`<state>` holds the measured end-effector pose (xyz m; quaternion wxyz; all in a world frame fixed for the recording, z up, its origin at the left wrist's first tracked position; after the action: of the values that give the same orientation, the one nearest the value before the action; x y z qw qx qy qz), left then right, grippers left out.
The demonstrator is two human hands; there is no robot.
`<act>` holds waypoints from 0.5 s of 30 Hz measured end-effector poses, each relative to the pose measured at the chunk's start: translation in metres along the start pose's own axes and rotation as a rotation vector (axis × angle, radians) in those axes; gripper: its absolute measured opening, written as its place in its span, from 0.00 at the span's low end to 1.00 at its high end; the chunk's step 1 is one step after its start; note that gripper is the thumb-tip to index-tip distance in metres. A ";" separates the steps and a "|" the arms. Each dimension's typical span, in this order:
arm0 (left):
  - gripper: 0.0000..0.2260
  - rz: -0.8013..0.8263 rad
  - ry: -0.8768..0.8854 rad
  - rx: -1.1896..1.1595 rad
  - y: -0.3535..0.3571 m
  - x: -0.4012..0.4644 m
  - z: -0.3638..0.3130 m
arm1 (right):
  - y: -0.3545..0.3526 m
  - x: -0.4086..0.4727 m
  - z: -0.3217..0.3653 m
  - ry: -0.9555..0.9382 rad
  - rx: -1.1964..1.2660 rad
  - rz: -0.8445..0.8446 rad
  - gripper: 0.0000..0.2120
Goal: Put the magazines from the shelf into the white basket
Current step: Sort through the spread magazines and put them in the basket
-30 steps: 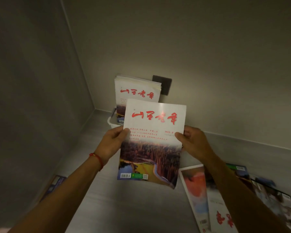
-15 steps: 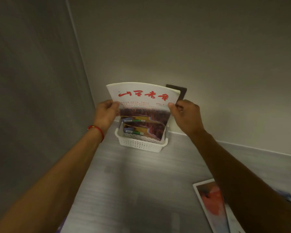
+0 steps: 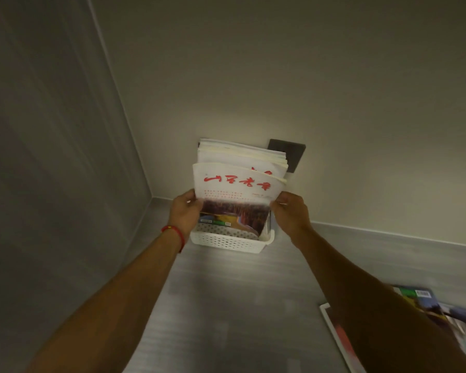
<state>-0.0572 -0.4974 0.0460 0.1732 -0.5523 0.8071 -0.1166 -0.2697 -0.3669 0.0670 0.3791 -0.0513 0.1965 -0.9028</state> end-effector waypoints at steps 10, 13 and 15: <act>0.33 0.049 -0.060 -0.159 0.014 -0.016 0.001 | -0.054 -0.049 -0.032 0.073 0.213 0.126 0.18; 0.35 -0.016 0.103 -0.007 0.026 -0.055 -0.002 | -0.096 -0.081 -0.080 0.099 0.142 0.084 0.13; 0.40 0.034 0.256 0.233 0.050 -0.094 0.005 | -0.129 -0.109 -0.117 0.129 0.114 0.039 0.13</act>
<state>-0.0670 -0.3918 0.0370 0.1338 -0.4952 0.8128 -0.2759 -0.3063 -0.1709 0.0170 0.3857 0.0326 0.1700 -0.9062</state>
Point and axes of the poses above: each hand's wrist, its own x-axis towards the middle knuckle, its own y-axis out of the palm, z = x × y, the point moved 2 cm from there along x, towards the middle knuckle, and after that the axes turned 15 degrees about x, right-handed, at the moved point
